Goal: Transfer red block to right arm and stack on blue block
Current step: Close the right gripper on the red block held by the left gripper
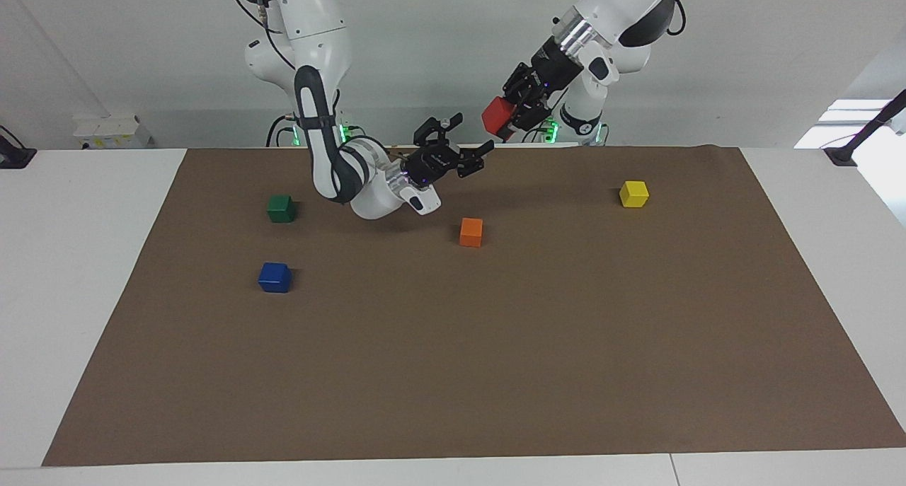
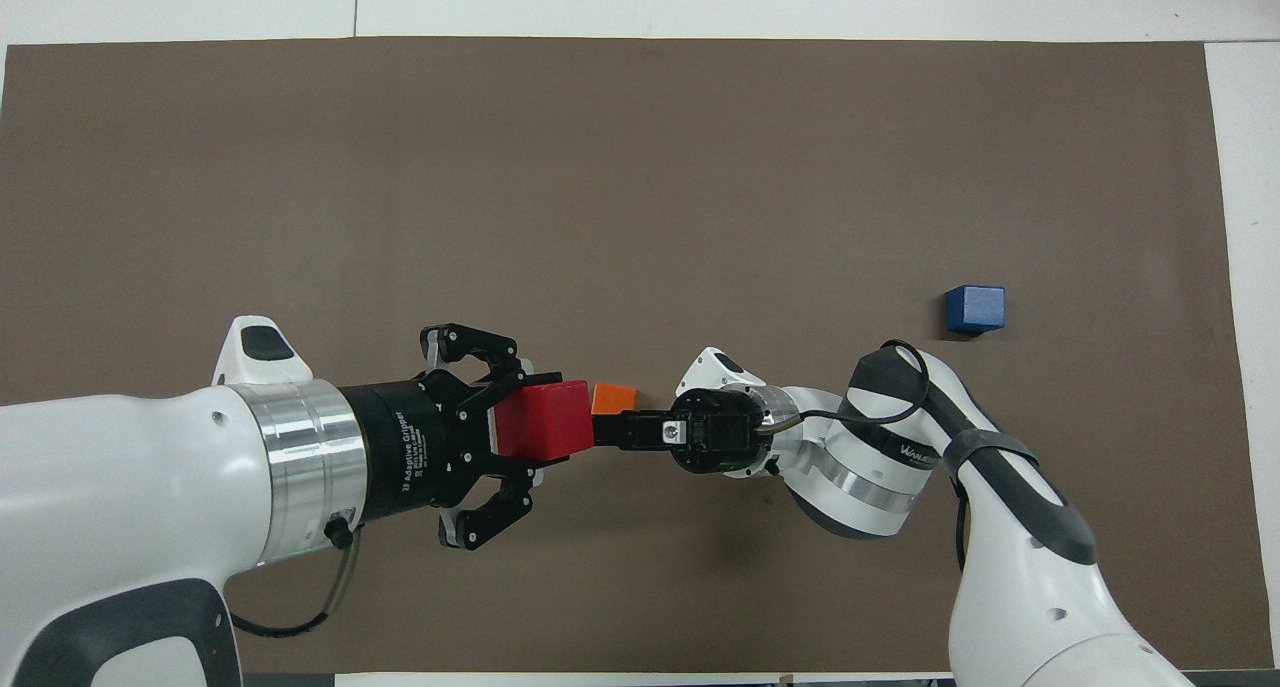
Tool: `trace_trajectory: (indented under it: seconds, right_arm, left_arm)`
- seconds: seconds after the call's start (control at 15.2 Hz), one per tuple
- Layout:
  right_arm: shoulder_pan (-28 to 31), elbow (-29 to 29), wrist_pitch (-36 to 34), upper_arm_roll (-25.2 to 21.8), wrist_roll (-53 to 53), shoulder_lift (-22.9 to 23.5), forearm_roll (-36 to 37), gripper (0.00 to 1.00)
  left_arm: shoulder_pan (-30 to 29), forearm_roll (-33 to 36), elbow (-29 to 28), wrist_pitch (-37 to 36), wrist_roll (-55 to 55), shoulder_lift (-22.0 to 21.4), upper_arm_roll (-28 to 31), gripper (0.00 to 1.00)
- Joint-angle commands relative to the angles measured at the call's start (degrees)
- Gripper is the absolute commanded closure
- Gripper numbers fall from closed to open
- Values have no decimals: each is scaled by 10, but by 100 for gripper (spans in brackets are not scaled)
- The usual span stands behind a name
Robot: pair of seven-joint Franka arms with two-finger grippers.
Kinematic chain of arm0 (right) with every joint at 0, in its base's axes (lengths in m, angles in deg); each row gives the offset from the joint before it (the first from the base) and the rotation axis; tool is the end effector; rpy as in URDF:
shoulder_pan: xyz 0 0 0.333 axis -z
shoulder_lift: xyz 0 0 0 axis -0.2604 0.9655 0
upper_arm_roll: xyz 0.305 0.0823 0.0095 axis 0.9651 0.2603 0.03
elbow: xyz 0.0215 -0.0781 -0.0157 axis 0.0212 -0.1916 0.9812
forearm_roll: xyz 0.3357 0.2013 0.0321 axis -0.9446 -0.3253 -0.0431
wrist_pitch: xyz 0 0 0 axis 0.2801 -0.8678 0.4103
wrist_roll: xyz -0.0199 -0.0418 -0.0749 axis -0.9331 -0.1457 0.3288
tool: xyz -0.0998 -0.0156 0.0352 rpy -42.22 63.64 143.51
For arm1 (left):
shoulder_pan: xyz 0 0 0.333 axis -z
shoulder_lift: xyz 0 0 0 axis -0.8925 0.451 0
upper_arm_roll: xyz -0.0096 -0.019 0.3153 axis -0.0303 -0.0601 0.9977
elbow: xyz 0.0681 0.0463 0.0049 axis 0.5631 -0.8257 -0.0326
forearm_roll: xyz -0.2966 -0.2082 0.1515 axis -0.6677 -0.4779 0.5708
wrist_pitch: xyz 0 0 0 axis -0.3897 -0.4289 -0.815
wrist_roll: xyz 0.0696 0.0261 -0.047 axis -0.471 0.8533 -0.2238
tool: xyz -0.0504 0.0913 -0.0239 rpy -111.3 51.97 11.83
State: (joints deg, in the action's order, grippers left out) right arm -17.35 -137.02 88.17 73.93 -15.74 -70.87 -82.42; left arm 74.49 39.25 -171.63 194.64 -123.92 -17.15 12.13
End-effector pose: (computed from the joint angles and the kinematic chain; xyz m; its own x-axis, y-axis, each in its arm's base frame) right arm 0.4334 0.3295 0.3348 0.9995 -0.0300 -0.0112 0.0125 0.6877 -0.7259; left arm 0.3974 -0.2760 0.6082 0.0437 0.7933 -0.6072 0.9963 0.0101 0.0849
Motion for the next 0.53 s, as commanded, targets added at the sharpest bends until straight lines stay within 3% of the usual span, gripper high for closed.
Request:
trace_trajectory:
  seconds: [0.0,0.46]
  right_arm:
    - [2,16,5,1,-9,10,-11,0]
    - [1,20,-8,51,-1,8,-81,0]
  left_arm:
    - [17,-8,-29,13,-19,-18,6,100]
    - [24,-8,-44,20,-18,-18,5,100]
